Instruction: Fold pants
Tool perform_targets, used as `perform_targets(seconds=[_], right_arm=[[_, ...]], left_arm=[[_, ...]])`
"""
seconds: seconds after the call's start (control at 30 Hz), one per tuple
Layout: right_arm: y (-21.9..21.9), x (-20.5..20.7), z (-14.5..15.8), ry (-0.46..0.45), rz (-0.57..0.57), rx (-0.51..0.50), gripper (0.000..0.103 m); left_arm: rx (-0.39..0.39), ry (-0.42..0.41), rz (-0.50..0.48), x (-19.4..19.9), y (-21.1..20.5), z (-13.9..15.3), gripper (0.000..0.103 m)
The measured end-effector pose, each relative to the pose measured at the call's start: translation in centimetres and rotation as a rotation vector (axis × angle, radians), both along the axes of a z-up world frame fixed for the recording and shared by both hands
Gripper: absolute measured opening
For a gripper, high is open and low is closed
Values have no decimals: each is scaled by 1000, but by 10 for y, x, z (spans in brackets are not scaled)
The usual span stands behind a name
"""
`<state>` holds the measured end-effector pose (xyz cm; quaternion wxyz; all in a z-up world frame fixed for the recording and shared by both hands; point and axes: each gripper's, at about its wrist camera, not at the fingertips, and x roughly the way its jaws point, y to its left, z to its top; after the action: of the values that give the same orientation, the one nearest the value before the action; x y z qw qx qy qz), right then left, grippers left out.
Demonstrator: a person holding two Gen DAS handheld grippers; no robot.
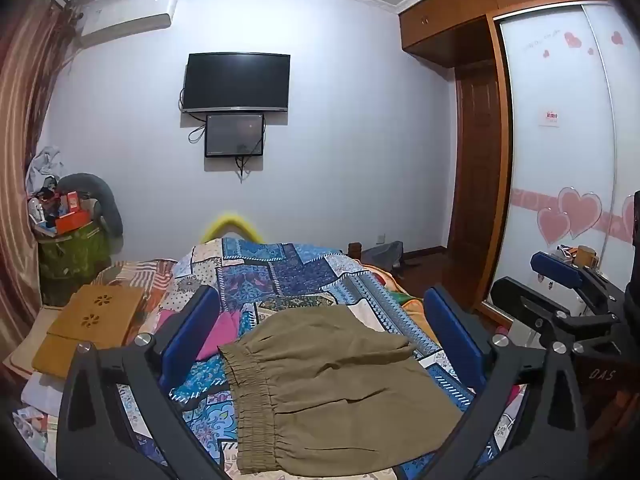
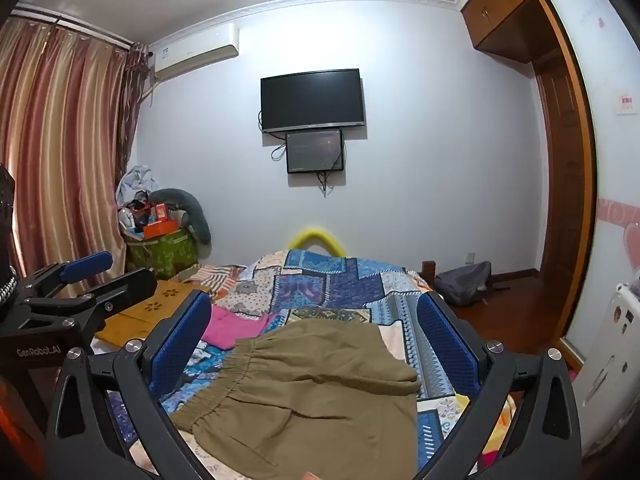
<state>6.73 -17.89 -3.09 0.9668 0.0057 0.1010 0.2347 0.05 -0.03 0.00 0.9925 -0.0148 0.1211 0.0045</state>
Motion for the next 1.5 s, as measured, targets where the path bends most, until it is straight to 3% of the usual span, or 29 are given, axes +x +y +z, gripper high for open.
perform_targets(seconds=[0.7,1.5], right_arm=[[3,-1,-1,13,-1,1,102],[1,0,-3,25,-3,5,102]], left_arm=[[4,15,13,7,-2,-21,103],[1,9,12,6,-4,-6,103]])
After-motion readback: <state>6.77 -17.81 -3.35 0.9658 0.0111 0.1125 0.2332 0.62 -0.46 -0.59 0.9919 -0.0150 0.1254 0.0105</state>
